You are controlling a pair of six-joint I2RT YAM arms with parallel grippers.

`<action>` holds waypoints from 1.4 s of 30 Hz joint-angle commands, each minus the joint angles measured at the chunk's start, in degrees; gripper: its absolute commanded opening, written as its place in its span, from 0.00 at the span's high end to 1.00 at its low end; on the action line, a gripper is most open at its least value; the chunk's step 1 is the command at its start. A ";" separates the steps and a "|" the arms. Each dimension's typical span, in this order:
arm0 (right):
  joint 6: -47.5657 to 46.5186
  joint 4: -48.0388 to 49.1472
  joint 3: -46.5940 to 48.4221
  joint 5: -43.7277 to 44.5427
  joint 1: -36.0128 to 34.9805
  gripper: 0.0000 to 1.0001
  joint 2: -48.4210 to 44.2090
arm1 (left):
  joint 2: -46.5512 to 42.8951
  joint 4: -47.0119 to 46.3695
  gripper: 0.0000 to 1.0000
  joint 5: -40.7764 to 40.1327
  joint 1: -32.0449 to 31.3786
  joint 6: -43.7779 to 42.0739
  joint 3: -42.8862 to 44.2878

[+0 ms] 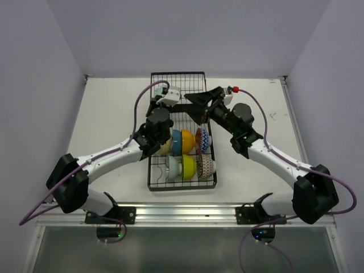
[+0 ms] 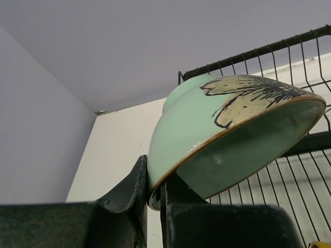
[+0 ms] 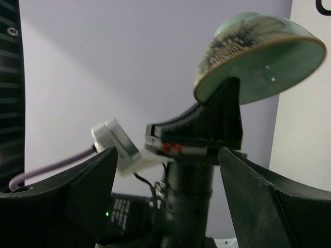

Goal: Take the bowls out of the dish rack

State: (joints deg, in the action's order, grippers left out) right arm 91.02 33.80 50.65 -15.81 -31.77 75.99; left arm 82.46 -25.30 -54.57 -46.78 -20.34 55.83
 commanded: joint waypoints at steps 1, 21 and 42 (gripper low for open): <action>-1.99 -0.05 -2.22 -1.23 -0.14 0.17 -2.59 | -4.06 4.46 1.00 1.39 1.87 8.12 6.30; -36.16 -28.17 -4.25 -1.06 12.17 0.14 -17.01 | 0.15 49.99 1.00 42.07 45.44 40.98 22.83; -41.89 -26.16 -12.33 -8.09 16.21 0.12 -12.71 | 21.95 48.85 1.00 70.82 58.83 52.85 26.51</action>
State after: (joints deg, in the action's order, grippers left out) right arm 50.83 6.04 39.29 -21.63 -16.12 62.72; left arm 103.77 27.22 10.46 11.53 28.99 77.69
